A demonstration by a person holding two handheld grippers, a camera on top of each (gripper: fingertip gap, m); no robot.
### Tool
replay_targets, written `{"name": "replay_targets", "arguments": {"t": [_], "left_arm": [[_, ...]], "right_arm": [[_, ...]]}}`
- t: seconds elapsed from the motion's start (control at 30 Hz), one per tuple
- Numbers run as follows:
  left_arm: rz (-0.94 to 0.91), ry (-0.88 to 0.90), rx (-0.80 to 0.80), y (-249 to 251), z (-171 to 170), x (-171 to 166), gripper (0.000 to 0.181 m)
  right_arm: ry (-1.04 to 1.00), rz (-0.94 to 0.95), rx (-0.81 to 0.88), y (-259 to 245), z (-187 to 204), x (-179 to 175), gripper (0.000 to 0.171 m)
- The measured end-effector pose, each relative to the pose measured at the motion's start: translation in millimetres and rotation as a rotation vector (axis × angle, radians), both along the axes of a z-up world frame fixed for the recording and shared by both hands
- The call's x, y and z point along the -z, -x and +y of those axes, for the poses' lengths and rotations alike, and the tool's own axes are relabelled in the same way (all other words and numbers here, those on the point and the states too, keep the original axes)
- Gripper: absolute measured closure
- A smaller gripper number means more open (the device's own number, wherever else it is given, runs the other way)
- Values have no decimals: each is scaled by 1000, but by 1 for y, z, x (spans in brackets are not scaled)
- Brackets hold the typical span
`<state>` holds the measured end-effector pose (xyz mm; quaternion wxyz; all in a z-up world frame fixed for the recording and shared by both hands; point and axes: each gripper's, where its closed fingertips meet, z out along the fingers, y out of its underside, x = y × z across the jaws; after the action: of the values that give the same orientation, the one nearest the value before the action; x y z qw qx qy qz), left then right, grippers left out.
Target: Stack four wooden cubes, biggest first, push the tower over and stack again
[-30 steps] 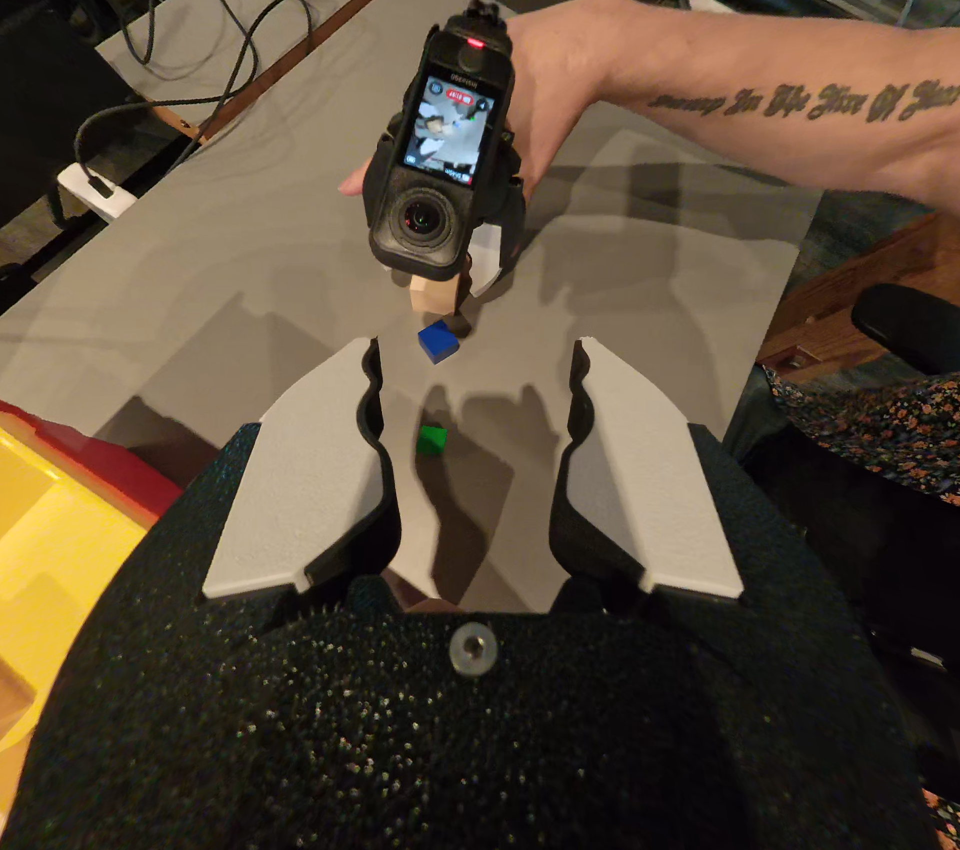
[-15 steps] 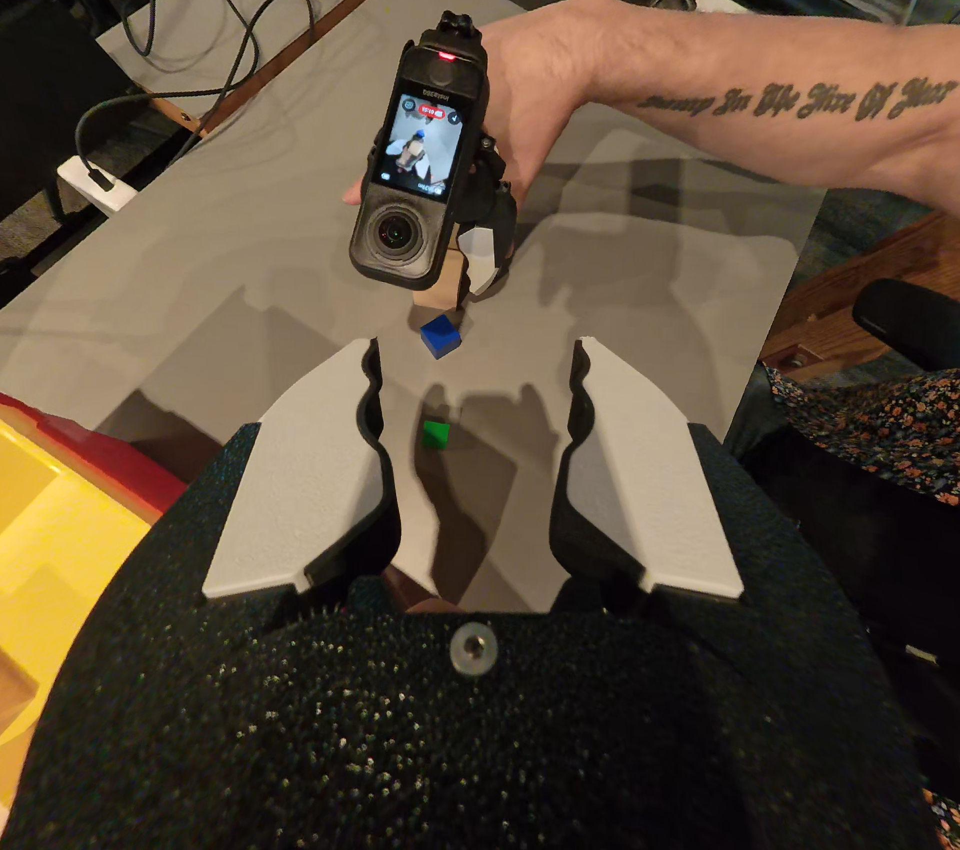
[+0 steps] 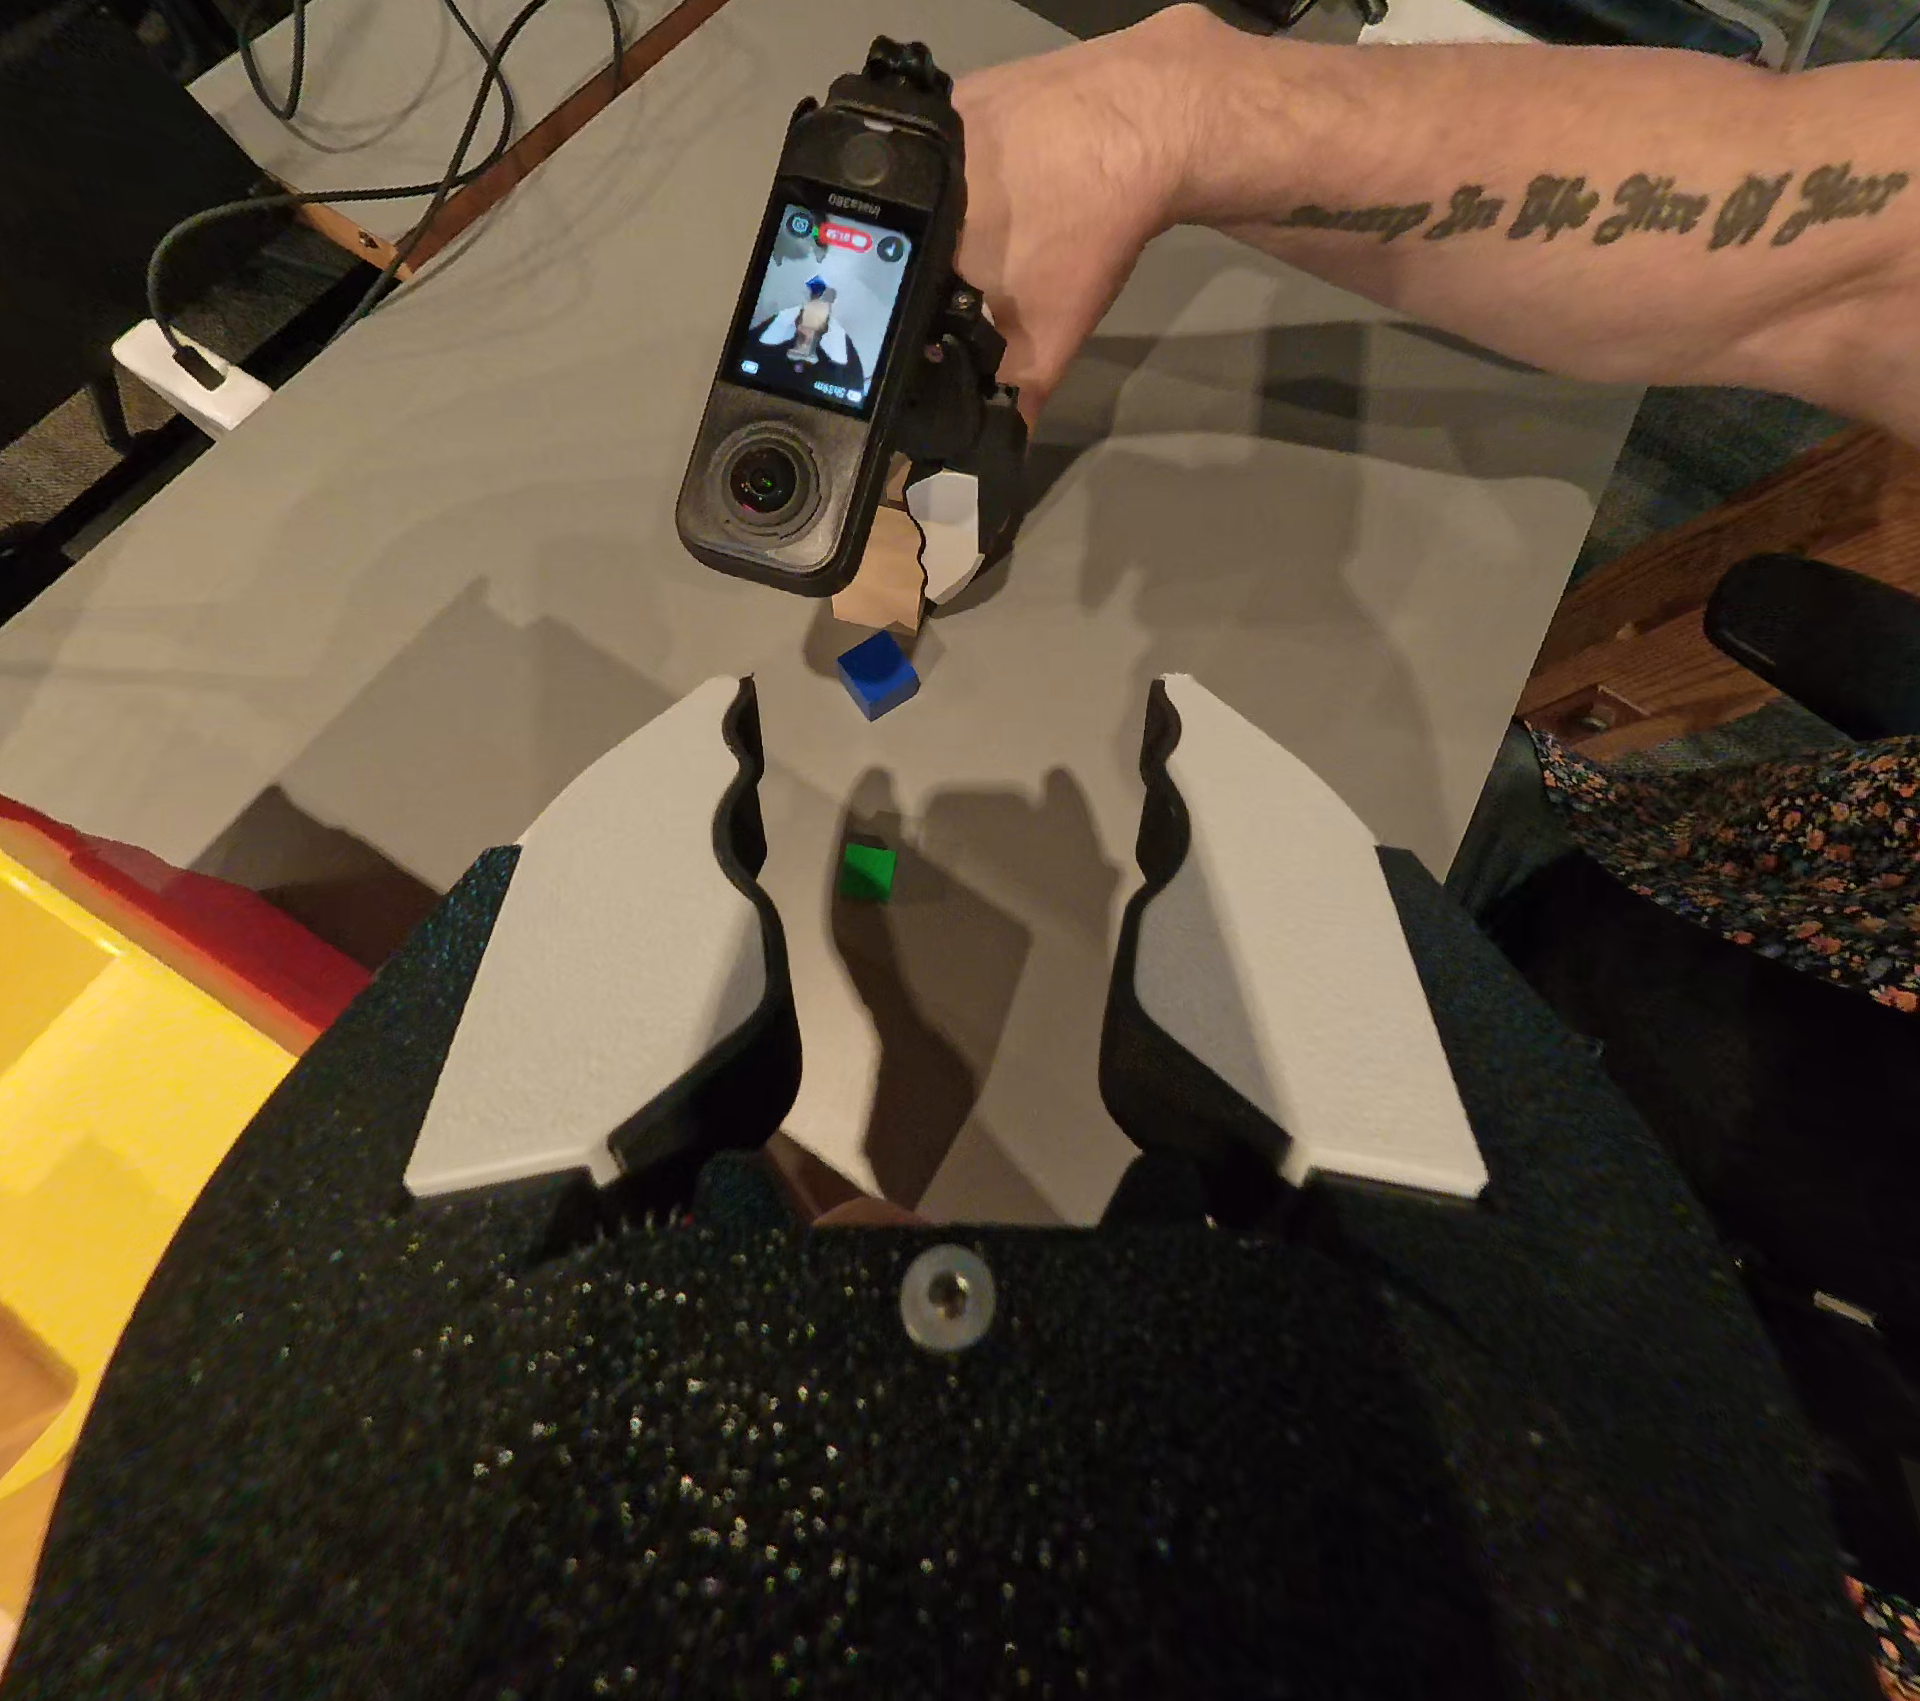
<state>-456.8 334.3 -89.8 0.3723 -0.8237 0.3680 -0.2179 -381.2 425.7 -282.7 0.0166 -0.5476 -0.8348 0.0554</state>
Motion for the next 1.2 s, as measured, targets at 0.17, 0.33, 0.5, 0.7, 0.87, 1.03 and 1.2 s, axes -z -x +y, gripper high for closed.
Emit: {"name": "replay_targets", "arguments": {"t": [0.17,0.33,0.5,0.7,0.87,1.03,1.2], "left_arm": [[3,-1,4,-2,-1,0,111],[7,-3,9,-3,-2,0,112],[11,-5,18,-6,-4,0,112],[14,-10,25,-9,-7,-2,112],[19,-12,28,-11,-8,-2,112],[25,-6,30,-13,-8,0,112],[30,4,30,-12,-5,4,112]], "right_arm": [[-10,34,0,3,-2,-20,127],[-42,46,3,-3,-3,-51,127],[-66,23,13,-23,-5,-70,127],[-70,-2,48,-49,-2,-73,127],[-64,-11,52,-57,-1,-69,126],[-55,-10,36,-58,2,-64,126],[-36,-29,30,-64,5,-53,126]]}}
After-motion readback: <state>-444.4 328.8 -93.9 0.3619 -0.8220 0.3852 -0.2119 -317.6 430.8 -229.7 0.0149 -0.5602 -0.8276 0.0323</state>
